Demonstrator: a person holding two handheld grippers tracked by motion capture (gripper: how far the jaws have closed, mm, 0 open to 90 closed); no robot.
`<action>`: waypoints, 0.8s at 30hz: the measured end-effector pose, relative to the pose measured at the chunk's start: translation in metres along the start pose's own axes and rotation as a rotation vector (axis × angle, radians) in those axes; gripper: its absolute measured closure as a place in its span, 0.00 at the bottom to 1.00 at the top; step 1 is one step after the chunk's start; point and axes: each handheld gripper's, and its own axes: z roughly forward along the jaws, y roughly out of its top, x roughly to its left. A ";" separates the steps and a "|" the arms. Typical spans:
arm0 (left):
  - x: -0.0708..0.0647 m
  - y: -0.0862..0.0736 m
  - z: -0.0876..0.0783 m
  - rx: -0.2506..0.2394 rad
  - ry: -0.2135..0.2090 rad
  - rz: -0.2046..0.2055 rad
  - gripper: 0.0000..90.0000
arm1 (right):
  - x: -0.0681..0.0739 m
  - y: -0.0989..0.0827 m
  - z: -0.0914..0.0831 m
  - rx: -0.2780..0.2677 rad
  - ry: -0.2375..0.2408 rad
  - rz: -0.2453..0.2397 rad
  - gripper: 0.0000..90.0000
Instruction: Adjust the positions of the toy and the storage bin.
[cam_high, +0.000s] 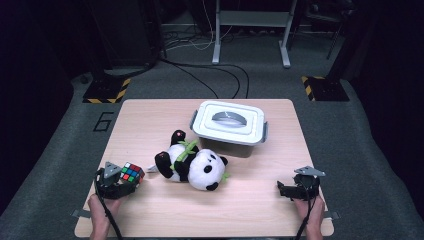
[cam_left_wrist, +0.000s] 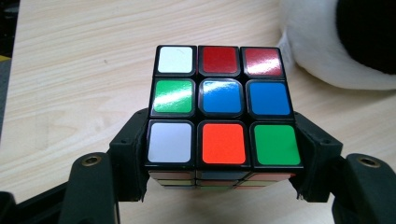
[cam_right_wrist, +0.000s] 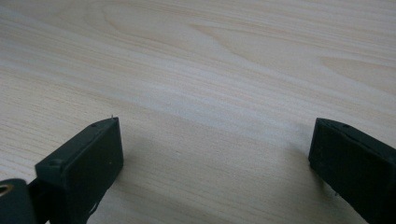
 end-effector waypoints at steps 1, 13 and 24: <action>0.001 0.001 0.001 -0.005 0.007 -0.006 0.38 | 0.000 0.000 0.000 0.000 0.000 0.002 0.03; 0.023 0.011 0.021 -0.029 0.066 -0.059 0.38 | 0.000 0.000 0.000 0.000 0.000 0.002 0.03; 0.038 0.020 0.041 -0.018 0.105 -0.086 0.38 | 0.000 0.000 0.000 0.000 0.000 0.003 0.03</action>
